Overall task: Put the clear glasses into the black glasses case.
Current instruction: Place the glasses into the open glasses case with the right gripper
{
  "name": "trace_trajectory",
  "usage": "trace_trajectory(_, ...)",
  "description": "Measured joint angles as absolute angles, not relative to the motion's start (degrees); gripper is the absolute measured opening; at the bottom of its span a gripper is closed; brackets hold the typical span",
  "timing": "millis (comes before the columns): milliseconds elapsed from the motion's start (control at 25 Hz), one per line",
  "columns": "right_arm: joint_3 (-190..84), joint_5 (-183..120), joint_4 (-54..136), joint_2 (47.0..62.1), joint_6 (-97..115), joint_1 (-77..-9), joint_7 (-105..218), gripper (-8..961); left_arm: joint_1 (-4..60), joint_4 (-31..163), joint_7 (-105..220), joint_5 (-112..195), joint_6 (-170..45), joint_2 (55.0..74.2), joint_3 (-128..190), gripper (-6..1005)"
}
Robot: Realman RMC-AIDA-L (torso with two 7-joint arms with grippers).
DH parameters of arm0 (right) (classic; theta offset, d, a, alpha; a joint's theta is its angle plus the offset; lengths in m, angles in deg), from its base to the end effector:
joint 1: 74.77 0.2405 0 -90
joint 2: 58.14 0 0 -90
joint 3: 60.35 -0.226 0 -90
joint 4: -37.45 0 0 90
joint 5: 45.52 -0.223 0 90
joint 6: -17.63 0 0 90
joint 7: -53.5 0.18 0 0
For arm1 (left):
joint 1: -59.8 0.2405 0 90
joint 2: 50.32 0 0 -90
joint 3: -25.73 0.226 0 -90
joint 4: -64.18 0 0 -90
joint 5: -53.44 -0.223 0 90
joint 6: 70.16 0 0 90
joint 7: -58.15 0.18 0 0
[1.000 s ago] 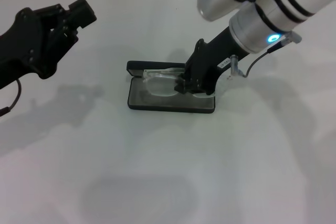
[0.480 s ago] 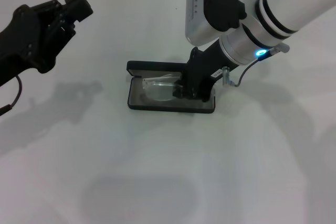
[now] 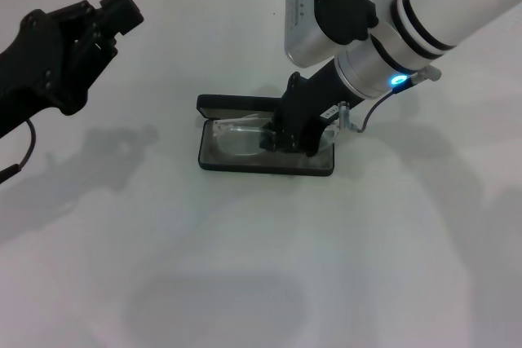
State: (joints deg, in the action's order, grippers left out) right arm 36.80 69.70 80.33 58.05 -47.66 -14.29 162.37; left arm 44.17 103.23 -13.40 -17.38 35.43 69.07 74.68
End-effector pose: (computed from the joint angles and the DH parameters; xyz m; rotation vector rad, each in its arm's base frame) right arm 0.0664 0.3857 -0.1253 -3.0527 -0.0993 -0.2548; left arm -0.2025 0.2891 0.0613 -2.2797 -0.3561 -1.4985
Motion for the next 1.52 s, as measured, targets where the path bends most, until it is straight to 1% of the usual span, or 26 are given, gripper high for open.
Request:
trace_trajectory(760,36.8,68.3,78.8,58.05,-45.8,-14.2,162.3,115,44.5,102.1,-12.3,-17.4,35.5,69.16,74.7,76)
trace_trajectory(1400,36.9,67.4,78.7,58.05,-45.1,-14.6,162.0,245,44.7,100.9,-11.5,-17.1,35.7,69.12,74.7,76)
trace_trajectory(1520,36.9,67.4,78.8,58.05,-44.9,-14.8,162.1,242,44.7,100.9,-11.5,-17.1,35.7,69.12,74.7,76)
